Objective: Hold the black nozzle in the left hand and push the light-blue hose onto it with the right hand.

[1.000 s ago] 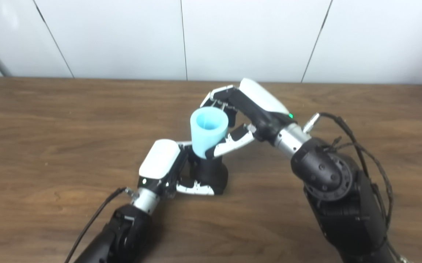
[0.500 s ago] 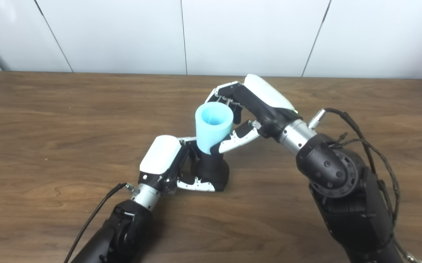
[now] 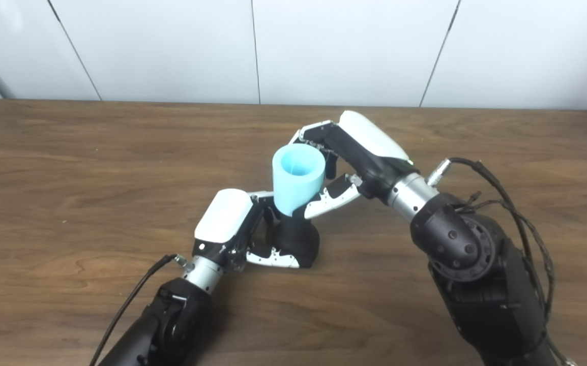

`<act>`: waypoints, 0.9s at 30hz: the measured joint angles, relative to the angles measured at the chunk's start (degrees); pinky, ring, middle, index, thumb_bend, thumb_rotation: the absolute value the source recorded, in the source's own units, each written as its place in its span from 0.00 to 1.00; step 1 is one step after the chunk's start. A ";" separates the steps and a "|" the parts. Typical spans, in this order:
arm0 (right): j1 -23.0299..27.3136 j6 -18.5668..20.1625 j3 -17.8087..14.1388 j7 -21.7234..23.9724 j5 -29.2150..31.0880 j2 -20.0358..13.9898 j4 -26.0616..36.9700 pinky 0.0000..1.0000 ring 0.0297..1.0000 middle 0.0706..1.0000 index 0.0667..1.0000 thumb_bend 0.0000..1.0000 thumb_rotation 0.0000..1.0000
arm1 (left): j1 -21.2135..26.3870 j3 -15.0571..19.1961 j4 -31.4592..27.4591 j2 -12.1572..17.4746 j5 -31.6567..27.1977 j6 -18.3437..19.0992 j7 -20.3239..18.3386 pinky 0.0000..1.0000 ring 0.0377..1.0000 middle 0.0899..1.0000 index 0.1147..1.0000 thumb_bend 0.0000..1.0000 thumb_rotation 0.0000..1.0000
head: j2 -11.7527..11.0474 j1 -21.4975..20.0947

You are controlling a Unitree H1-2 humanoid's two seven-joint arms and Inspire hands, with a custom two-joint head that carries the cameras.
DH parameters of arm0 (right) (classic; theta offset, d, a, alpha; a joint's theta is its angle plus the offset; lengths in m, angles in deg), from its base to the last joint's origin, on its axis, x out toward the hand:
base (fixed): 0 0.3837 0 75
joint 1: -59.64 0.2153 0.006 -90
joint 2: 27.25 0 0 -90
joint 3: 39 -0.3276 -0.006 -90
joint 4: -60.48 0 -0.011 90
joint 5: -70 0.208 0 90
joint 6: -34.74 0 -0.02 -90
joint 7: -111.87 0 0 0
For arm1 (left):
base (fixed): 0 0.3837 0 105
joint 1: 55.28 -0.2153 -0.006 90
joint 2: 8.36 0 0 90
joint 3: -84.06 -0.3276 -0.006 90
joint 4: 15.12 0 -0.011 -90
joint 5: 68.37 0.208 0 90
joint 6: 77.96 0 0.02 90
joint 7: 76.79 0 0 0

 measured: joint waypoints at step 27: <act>-1.66 -1.18 0.32 -0.90 1.96 -0.80 -0.96 0.50 0.57 0.64 0.68 0.86 0.13 | -0.06 -0.13 -0.10 -0.03 0.05 -0.01 -0.18 0.39 0.51 0.49 0.43 0.47 0.00 | -0.44 -0.62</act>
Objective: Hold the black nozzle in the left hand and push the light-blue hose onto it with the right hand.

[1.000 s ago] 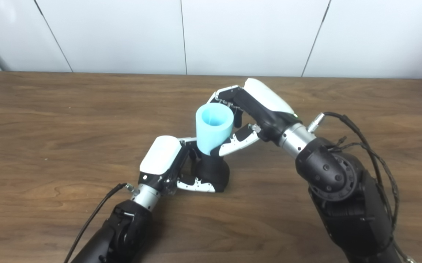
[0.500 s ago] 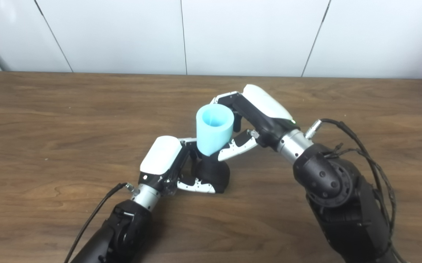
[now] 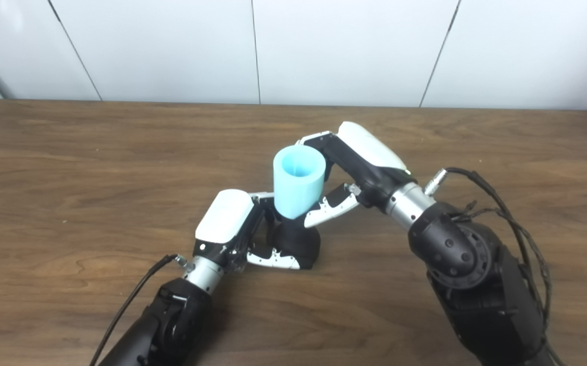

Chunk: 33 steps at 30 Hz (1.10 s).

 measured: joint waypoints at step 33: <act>-1.57 1.19 -5.18 3.05 1.57 -3.05 0.59 0.62 0.71 0.74 0.77 0.96 0.20 | 0.13 -0.45 -1.00 0.01 0.40 1.70 -1.18 0.39 0.50 0.46 0.43 0.48 0.00 | 0.18 -0.79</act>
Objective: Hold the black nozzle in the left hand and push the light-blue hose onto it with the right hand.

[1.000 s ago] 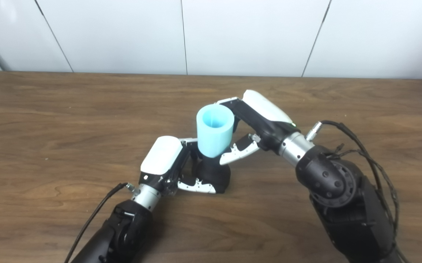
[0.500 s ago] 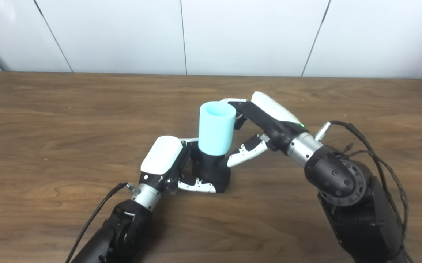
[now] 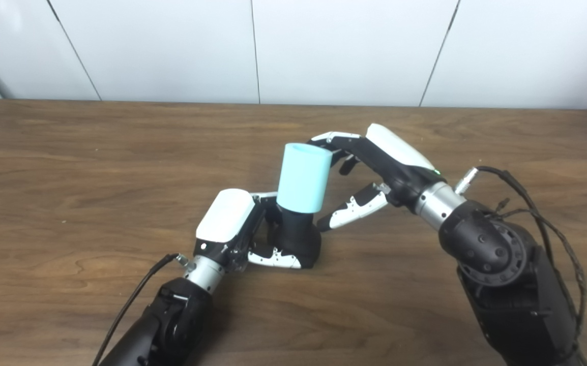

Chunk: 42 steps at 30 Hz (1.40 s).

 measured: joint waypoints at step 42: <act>-0.49 0.03 -0.51 1.29 -2.30 0.02 5.66 0.61 0.70 0.75 0.78 0.94 0.20 | 0.77 -0.19 1.61 -0.65 -0.13 -0.02 0.03 0.40 0.52 0.50 0.40 0.47 0.00 | -1.32 -0.44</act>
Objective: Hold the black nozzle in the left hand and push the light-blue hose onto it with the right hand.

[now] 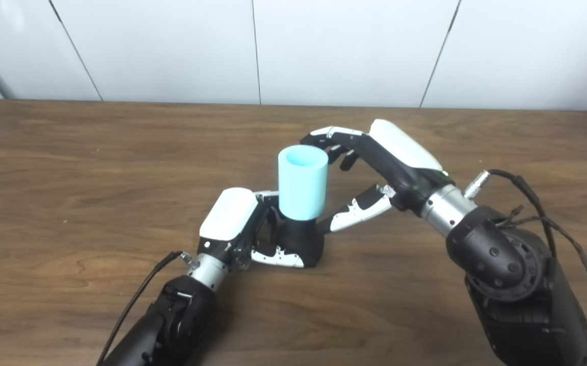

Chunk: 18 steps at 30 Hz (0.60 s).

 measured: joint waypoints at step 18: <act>-0.04 0.05 -0.10 2.37 -1.99 0.28 2.34 0.56 0.71 0.77 0.79 0.95 0.19 | 0.22 0.00 0.67 -0.08 -0.29 -0.13 0.69 0.38 0.50 0.50 0.43 0.47 0.00 | -0.09 0.09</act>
